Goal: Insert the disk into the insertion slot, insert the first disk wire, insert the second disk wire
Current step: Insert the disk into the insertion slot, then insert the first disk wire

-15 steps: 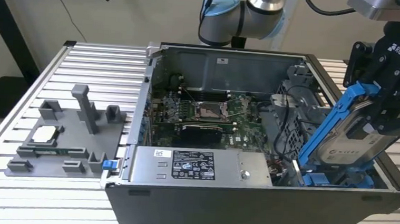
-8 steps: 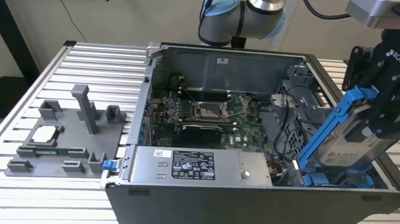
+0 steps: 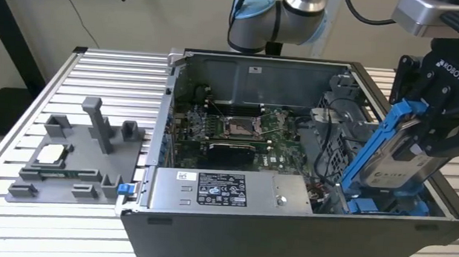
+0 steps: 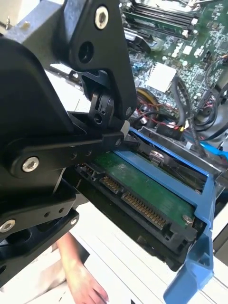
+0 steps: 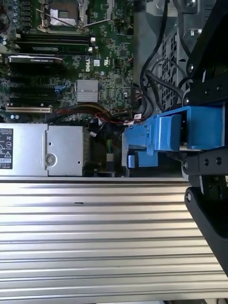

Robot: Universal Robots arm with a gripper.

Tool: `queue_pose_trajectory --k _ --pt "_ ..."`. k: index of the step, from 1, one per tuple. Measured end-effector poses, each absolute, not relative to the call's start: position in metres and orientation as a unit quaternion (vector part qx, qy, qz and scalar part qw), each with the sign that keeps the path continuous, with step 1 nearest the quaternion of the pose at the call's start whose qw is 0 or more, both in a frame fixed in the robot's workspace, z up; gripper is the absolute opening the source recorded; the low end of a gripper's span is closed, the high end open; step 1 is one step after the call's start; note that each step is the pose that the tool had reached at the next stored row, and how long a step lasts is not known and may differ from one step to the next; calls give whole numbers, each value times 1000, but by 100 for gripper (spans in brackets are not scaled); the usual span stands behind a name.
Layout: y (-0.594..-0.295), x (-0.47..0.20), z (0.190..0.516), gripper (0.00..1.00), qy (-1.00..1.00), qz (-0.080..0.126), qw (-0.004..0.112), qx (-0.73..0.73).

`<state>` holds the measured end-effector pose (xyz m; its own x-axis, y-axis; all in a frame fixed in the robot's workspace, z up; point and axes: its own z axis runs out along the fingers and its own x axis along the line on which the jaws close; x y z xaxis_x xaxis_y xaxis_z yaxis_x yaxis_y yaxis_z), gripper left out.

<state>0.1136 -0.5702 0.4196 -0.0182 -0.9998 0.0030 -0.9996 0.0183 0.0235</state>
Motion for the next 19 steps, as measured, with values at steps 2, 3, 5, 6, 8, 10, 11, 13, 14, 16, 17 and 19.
queue_pose_trajectory --k 2,3,5,6,8,10,11,13,14,16,17,19 --pt "-570 116 417 0 -713 -7 9 701" --pt "-570 117 416 0 -713 -7 9 701" --pt "-570 117 415 0 -713 -7 9 701" --pt "-570 117 414 0 -713 -7 9 701" --pt "-570 117 411 0 -713 -7 9 701" --pt "-570 118 409 0 -713 -7 9 701" --pt "-570 118 408 0 -713 -7 9 701" --pt "-570 120 407 0 -714 -7 9 701" --pt "-570 120 406 0 -713 -7 9 701" --pt "-570 121 404 0 -713 -7 9 701" --pt "-570 121 402 0 -714 -7 9 701" --pt "-570 121 398 0 -713 -7 9 701"
